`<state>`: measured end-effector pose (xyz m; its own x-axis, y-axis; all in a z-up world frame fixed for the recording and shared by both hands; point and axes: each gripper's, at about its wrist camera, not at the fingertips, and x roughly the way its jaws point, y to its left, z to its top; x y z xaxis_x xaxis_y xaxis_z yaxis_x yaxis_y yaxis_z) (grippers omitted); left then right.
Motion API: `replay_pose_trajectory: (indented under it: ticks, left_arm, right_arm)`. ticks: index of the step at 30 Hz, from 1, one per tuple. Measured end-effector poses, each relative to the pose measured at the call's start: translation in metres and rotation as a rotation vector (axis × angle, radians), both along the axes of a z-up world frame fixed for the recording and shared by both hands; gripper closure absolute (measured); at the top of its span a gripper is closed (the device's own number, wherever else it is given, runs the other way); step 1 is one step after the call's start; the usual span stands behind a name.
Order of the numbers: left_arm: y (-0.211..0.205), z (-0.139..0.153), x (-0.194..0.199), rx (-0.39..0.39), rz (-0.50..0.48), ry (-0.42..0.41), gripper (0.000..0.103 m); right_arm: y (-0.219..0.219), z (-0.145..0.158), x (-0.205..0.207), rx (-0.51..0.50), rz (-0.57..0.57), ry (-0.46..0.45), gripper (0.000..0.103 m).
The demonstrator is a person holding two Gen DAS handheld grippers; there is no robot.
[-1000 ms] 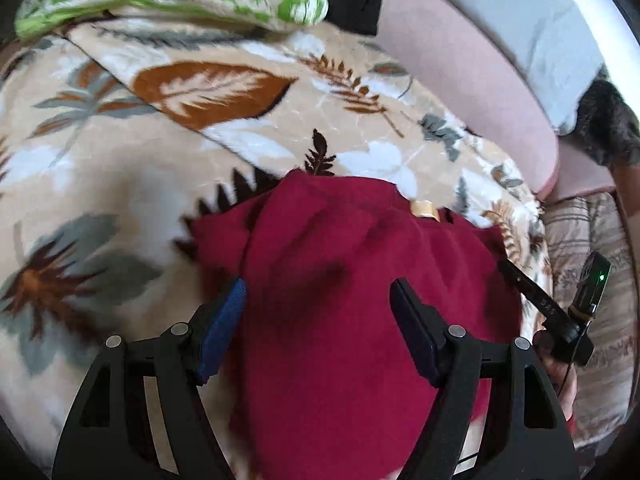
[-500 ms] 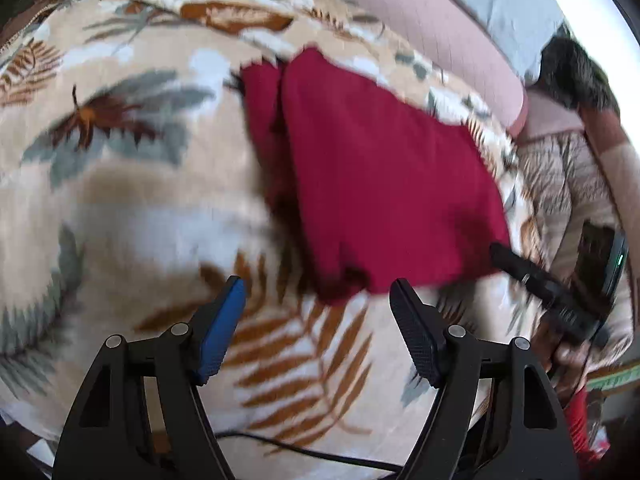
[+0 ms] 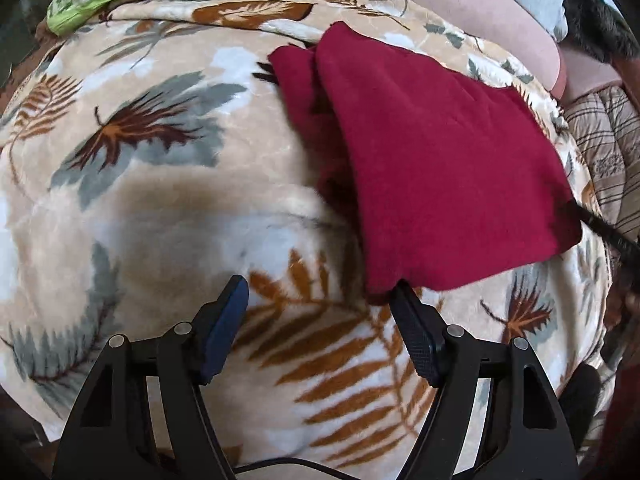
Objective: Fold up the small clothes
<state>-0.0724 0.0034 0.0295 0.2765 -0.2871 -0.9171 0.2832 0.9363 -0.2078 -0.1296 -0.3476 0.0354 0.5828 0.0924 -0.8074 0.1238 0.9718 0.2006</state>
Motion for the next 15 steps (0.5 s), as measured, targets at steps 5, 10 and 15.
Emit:
replay_pose_trajectory:
  ticks: [5, 10, 15]
  left_arm:
    - [0.012, 0.019, -0.004, -0.086, 0.043, 0.009, 0.029]
    - [0.008, 0.053, -0.005, -0.171, 0.061, -0.075, 0.029]
    - [-0.014, 0.046, 0.009, -0.163, 0.050, -0.066, 0.029]
  right_arm:
    - [-0.055, 0.012, -0.014, -0.010, -0.186, -0.046, 0.038]
    - [-0.071, -0.015, 0.002, 0.042, -0.177, 0.051, 0.035]
    - [-0.038, -0.011, 0.016, -0.099, -0.078, 0.050, 0.079]
